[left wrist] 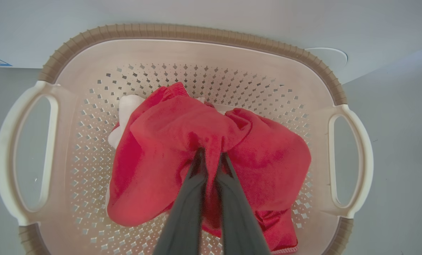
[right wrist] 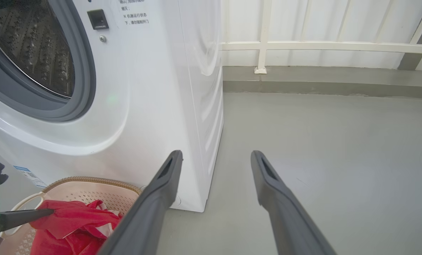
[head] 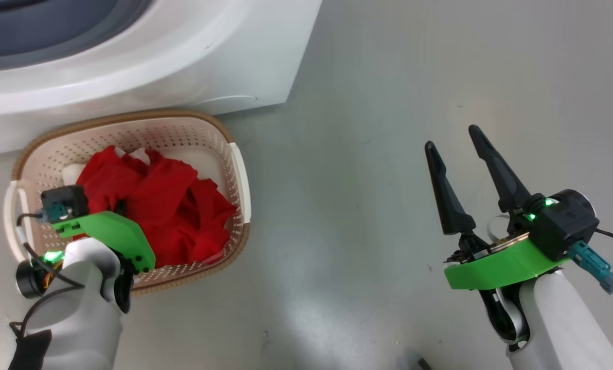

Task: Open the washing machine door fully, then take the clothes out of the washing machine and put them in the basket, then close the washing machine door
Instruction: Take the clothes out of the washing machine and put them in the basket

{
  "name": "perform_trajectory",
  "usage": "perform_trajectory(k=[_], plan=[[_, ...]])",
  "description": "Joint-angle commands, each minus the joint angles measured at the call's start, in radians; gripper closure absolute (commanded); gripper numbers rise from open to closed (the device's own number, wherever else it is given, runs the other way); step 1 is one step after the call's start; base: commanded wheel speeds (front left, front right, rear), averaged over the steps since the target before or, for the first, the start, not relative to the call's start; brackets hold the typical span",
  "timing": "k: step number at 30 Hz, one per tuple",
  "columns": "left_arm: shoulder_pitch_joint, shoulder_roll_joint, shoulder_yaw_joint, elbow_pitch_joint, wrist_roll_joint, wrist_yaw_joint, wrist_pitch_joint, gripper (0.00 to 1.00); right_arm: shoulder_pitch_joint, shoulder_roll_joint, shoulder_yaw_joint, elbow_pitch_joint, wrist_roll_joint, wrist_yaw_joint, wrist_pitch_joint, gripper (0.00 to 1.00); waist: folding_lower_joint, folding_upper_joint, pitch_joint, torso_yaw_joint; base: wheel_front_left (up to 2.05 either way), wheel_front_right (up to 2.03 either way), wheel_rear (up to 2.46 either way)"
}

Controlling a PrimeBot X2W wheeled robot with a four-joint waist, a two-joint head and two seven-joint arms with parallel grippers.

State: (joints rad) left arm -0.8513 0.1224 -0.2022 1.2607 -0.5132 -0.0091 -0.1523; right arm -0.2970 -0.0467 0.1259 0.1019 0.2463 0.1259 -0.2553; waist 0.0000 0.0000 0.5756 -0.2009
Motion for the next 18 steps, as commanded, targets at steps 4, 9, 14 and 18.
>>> perform_trajectory(k=[4,9,14,18], plan=[[-0.011,0.034,0.004,0.01,-0.005,-0.004,0.04,0.97,-0.013,-0.004,0.03,-0.015,0.017,0.005,-0.006,0.0,0.0,0.0,0.011,-0.018,0.0,0.0,0.0],[-0.009,0.04,-0.011,0.02,0.0,0.0,0.086,0.76,-0.014,-0.004,0.031,-0.011,0.018,0.005,-0.006,0.0,0.0,0.0,0.01,-0.029,0.0,0.0,0.0],[0.002,0.039,-0.026,0.024,0.005,0.0,0.096,0.54,-0.01,-0.004,0.029,-0.005,0.018,0.005,-0.006,0.0,0.0,0.0,-0.004,-0.03,0.0,0.0,0.0],[0.017,0.038,-0.035,0.025,0.009,0.0,0.061,0.0,0.0,-0.004,0.027,0.001,0.019,0.005,-0.006,0.0,0.0,0.0,-0.028,-0.024,0.0,0.0,0.0]])
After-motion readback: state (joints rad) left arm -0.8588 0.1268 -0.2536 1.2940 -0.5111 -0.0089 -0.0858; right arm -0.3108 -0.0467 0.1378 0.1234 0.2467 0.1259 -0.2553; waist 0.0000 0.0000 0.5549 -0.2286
